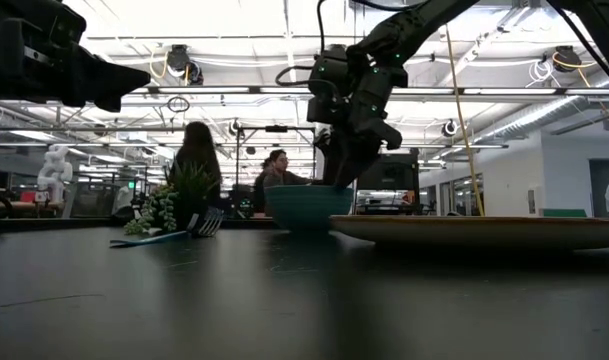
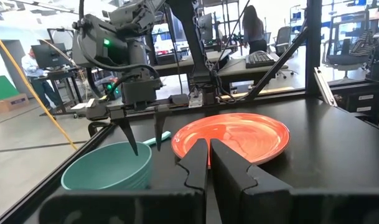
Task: Set table place
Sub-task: Put the green bowl on the orange plate
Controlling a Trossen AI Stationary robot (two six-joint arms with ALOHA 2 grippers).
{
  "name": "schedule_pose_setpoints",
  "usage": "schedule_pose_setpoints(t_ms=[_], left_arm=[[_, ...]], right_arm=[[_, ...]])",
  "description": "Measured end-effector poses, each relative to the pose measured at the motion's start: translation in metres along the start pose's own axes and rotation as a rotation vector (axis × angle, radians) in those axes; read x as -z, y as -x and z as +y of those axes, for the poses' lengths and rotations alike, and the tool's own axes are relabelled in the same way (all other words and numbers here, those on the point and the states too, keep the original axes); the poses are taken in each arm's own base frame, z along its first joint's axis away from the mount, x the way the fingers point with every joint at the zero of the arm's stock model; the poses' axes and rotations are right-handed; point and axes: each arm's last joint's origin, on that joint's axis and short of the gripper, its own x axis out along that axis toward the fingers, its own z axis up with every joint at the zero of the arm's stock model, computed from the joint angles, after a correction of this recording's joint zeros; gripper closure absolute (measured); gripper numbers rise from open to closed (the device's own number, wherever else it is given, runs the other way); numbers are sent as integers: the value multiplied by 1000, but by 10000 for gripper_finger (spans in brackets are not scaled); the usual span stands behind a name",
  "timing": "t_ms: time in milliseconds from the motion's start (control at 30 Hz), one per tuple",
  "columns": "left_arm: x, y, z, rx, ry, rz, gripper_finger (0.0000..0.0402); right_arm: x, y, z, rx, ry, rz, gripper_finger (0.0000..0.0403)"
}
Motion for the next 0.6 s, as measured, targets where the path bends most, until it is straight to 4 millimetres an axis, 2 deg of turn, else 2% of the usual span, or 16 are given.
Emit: schedule_pose_setpoints(t_ms=[600], left_arm=[[0,0,0,0,3,0,378]], right_arm=[[-1,-3,-2,30,6,-33,220]])
